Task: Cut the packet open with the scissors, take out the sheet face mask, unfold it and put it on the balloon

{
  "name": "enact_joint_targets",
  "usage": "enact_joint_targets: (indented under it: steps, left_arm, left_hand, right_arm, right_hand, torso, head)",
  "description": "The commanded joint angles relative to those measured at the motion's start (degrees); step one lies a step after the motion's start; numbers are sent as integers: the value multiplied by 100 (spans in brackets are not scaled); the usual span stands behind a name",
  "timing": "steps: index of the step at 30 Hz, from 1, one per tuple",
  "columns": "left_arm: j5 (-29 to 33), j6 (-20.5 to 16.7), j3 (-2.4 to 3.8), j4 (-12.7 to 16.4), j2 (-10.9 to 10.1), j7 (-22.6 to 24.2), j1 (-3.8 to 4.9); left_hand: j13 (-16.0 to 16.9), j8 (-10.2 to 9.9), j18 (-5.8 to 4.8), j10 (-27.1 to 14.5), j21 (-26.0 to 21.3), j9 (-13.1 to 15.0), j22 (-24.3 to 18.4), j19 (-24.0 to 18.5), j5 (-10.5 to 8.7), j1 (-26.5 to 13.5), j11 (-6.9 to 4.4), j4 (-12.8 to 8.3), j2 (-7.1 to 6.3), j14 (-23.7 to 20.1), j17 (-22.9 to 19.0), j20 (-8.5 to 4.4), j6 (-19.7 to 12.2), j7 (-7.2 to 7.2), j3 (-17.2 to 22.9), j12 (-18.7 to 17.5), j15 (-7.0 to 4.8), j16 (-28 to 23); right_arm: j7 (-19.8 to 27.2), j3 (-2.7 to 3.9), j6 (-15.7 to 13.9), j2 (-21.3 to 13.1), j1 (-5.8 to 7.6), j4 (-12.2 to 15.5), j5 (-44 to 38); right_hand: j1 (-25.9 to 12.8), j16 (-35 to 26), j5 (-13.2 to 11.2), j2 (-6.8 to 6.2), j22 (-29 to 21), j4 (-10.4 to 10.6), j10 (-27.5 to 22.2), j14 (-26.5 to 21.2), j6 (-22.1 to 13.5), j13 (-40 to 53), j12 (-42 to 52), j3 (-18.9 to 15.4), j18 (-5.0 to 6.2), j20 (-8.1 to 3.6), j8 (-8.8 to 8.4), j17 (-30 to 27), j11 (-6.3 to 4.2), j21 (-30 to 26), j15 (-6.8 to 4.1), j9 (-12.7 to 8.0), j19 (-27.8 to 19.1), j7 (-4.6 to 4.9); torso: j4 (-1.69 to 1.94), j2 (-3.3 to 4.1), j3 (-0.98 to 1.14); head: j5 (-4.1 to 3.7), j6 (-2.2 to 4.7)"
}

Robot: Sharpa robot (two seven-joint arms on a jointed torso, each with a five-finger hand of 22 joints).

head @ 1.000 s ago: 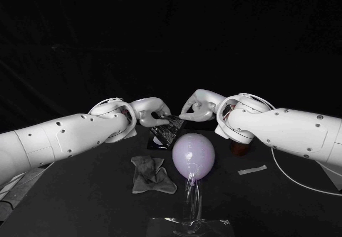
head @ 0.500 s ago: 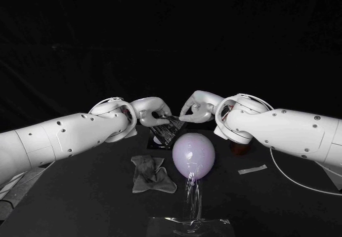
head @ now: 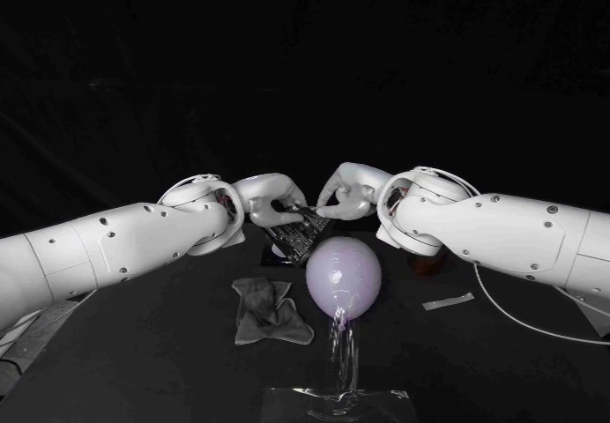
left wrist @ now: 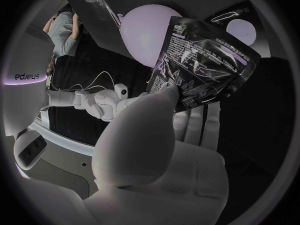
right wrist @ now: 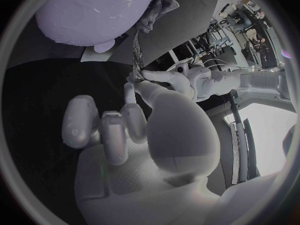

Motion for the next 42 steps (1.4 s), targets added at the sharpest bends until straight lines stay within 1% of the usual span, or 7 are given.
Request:
enact_joint_targets:
  steps: [1, 8, 22, 29, 34, 37, 42]
  left_arm:
    - [4, -71, 11, 51, 15, 41, 15]
    - [4, -72, 12, 107, 15, 55, 16]
    - [4, -132, 14, 110, 33, 57, 21]
    - [4, -139, 16, 127, 28, 61, 27]
    - [53, -166, 17, 128, 23, 61, 32]
    - [114, -221, 16, 119, 17, 57, 36]
    - [262, -338, 15, 86, 6, 38, 43]
  left_hand:
    - [8, 32, -41, 42, 38, 5, 7, -36, 22, -3, -3, 10, 64, 31, 6, -4, 8, 47, 35, -9, 4, -19]
    - [8, 36, -41, 47, 43, 8, 11, -39, 22, -11, -3, 7, 62, 35, 7, -3, 8, 46, 55, -7, 3, -19]
    - [9, 41, -42, 53, 49, 11, 15, -44, 22, -22, -5, 4, 56, 40, 9, -3, 8, 44, 75, -6, 2, -19]
    - [9, 41, -42, 53, 49, 11, 15, -44, 22, -22, -5, 4, 56, 40, 9, -3, 8, 44, 75, -6, 2, -19]
    - [8, 45, -44, 54, 56, 15, 20, -52, 23, -42, -4, 4, 45, 42, 11, -2, 3, 47, 100, -8, 2, -21]
    - [4, 33, -48, 11, 76, 14, 35, -77, 23, -75, 15, -18, -25, 7, 5, -2, -44, 70, 187, -21, 18, -51]
    - [-5, -79, -75, -240, 32, -33, 10, -151, 23, -367, 112, 82, -493, -76, 3, 25, -243, 173, 17, -34, 80, -98]
  right_arm:
    - [-7, -3, 175, 39, -8, -21, -140]
    - [45, -8, 329, 94, -13, -50, -145]
    - [68, -18, 584, 151, -17, -101, -166]
    - [222, -21, 546, 148, -22, -126, -64]
    - [437, -22, 250, 106, -23, -90, 204]
    - [528, -22, 54, 63, -24, -44, 436]
    - [608, -22, -210, -36, -24, 73, 885]
  right_hand:
    - [60, 31, -37, 44, 681, -28, 81, 534, 53, 348, 39, 56, -52, -3, 30, 1067, -15, 34, 10, 13, 47, -31]
    - [87, 29, -51, 163, 686, -64, 111, 533, 89, 405, 100, 156, -50, -12, 56, 1062, -29, 24, 0, 38, 44, -50]
    - [-100, 30, -488, 90, 708, -57, 121, 534, 93, 442, 104, 97, -55, -13, 65, 1068, -22, 23, 5, 69, 51, -46]
    - [19, 66, -504, 451, 772, -78, 173, 561, 463, 496, 162, 274, -76, -74, 343, 1211, -184, 145, -112, 220, 118, -249]
    - [31, 62, -504, 588, 796, -103, 283, 557, 547, 666, 404, 375, -84, -129, 492, 1196, -236, 178, -168, 322, 137, -301]
    - [31, 57, -504, 613, 798, -139, 324, 554, 549, 736, 502, 417, -84, -147, 553, 1180, -253, 167, -184, 369, 132, -317]
    - [22, 51, -504, 627, 794, -189, 331, 550, 547, 735, 495, 459, -79, -161, 624, 1161, -267, 139, -198, 424, 119, -331]
  torso:
    - [5, 2, -2]
    - [5, 3, -3]
    - [1, 3, 0]
    - [-2, 0, 0]
    - [1, 2, 2]
    - [-2, 3, 3]
    - [-4, -1, 5]
  head:
    - [-11, 6]
    - [-24, 4]
    - [-27, -8]
    - [-30, 1]
    - [-33, 13]
    - [-35, 21]
    - [-29, 23]
